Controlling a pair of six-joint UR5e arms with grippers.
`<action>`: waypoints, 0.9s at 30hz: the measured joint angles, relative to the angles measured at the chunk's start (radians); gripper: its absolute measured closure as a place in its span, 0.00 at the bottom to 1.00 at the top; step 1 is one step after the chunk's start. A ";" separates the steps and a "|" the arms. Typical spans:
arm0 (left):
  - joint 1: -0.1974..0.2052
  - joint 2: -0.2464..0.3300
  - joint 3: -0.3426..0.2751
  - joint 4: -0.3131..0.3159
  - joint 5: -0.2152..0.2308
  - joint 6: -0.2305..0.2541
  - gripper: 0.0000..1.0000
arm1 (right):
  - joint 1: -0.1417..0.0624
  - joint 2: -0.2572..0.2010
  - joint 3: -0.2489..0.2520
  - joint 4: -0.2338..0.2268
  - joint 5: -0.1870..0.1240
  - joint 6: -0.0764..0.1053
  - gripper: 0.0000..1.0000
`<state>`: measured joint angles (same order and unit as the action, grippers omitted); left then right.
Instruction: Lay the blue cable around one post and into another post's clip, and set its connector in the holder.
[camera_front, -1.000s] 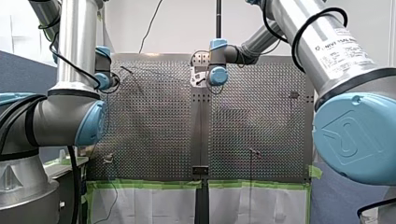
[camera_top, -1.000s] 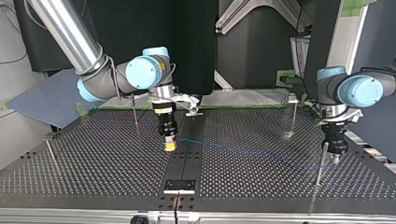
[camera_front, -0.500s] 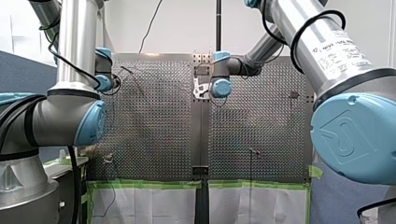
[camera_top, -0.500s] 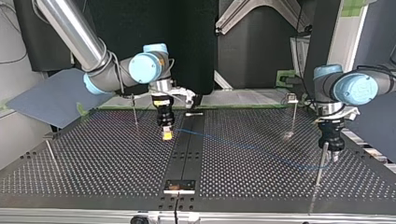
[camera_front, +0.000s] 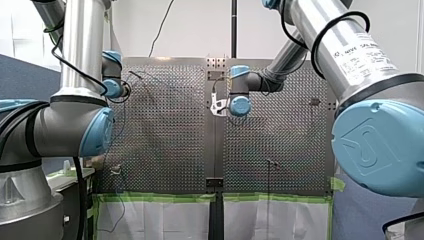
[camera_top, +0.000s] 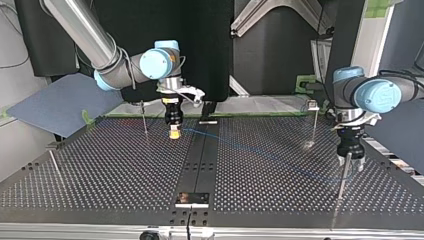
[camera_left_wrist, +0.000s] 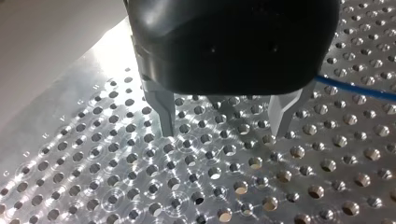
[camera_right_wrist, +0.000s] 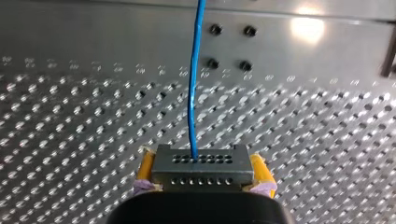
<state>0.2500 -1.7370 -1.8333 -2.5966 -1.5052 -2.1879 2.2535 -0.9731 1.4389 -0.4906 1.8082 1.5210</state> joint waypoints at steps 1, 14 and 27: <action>-0.001 0.000 0.000 0.000 0.000 -0.001 0.00 | -0.001 0.000 0.009 -0.009 0.005 0.004 1.00; -0.003 0.000 0.000 -0.001 -0.019 -0.003 0.00 | -0.045 0.002 0.122 -0.122 0.102 0.043 1.00; -0.003 0.000 0.000 -0.001 -0.020 -0.003 0.00 | -0.133 0.004 0.233 -0.233 0.136 0.107 1.00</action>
<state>0.2466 -1.7370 -1.8330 -2.5980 -1.5255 -2.1905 2.1203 -0.9692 1.6723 -0.7240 1.9447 1.6279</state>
